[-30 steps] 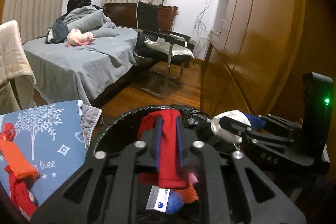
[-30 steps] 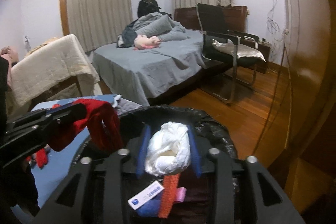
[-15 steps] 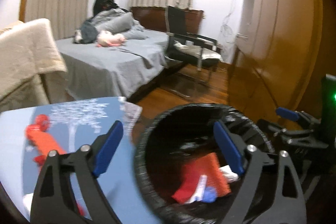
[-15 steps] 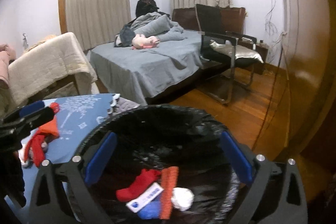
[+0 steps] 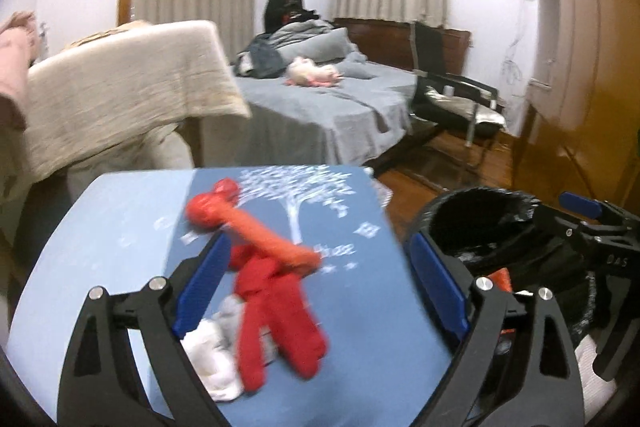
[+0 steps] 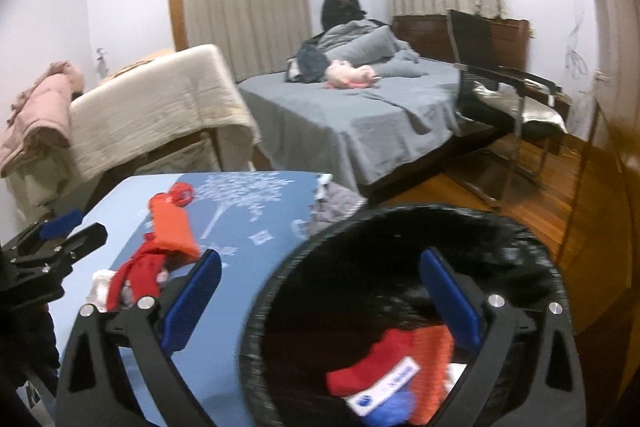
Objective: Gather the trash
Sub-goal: 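Open both tools to drop the glove and cloth into the bin, then grasp the crumpled white cloth with the left tool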
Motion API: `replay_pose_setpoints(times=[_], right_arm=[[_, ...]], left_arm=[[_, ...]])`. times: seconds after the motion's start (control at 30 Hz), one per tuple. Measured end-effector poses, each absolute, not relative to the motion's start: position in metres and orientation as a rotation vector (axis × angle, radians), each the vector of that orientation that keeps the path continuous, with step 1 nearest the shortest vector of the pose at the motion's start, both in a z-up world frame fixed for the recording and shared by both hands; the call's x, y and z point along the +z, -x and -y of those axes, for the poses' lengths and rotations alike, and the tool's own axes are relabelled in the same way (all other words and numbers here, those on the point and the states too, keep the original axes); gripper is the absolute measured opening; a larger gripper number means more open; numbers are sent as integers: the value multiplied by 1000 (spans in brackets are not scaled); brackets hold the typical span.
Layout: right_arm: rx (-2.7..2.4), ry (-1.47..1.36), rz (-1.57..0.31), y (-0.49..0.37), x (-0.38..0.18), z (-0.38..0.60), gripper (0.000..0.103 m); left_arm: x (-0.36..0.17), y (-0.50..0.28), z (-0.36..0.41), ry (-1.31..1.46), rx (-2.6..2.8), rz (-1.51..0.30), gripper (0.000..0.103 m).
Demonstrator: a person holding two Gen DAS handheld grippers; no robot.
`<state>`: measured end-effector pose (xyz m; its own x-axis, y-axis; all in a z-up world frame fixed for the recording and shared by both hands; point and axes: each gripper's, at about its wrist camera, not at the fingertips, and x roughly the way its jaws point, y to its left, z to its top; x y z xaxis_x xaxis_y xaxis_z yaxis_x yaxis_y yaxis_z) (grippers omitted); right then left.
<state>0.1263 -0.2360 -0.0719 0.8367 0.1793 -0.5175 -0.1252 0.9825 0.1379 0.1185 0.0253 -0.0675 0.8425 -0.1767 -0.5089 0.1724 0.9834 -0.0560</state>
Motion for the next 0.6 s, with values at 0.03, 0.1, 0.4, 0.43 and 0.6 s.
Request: replay_pose_setpoints(times=[0.03,0.1,0.4,0.43,0.6], right_arm=[[176,-96,-557,-126,-73,228,97],[199,-88,-555,-128,-75,213,97],[277,-71,-563,-129,-83,165,97],[281,-65,-565,-129,-84,161,97],[290,-49,-579,-129,-91,150,97]], left_arm=[[-69,-116,-33,11,-170,-541,88],[-72,-114,-46,12,-142,-545,88],[-92,-102,-98,25,-48,-573,88],[-96,-102,-103,29,-39,-580,88],[-116,-105,-115,49,-17,-625,87]])
